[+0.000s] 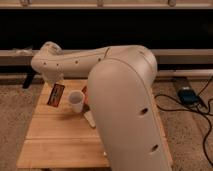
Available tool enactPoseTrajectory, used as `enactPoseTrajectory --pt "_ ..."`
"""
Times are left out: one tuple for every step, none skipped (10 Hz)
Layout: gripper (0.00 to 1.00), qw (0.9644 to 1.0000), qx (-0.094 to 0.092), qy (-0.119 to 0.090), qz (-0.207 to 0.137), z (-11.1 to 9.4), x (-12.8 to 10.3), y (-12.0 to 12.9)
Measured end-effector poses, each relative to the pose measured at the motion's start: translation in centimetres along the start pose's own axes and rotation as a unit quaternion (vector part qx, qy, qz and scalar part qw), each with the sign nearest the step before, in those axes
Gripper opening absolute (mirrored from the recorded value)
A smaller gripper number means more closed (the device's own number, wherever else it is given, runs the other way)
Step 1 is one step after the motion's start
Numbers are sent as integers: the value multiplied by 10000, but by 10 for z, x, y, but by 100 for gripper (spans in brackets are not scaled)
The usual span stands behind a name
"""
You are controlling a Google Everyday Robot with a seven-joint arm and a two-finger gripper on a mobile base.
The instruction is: Place the eraser in the ceramic cup
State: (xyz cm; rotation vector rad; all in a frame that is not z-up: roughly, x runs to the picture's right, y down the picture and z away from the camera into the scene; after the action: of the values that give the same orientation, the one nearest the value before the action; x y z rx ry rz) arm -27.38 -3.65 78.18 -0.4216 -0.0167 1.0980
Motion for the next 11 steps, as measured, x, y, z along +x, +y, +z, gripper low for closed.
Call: enactPoseTrajectory --pt "0 10000 -26 -57 14 -5 -9 -6" --pt "0 9999 -10 -85 53 -8 -14 -17" --pt "0 9999 -2 -134 97 -14 -21 -30" --pt "0 9998 6 -182 120 -20 -24 -43" --pt "0 9996 -1 -239 139 -24 -23 -52" --pt "0 9993 -30 -350 145 -29 -19 -63" --pt "0 9989 -51 -447 112 -34 -16 -67" --pt "0 9984 -60 -567 65 -42 -12 -72" --pt "0 9979 -56 -645 28 -46 -9 -74" --pt "0 9972 -35 -741 19 -51 -4 -80" --pt "0 9970 -17 -777 36 -52 0 -85"
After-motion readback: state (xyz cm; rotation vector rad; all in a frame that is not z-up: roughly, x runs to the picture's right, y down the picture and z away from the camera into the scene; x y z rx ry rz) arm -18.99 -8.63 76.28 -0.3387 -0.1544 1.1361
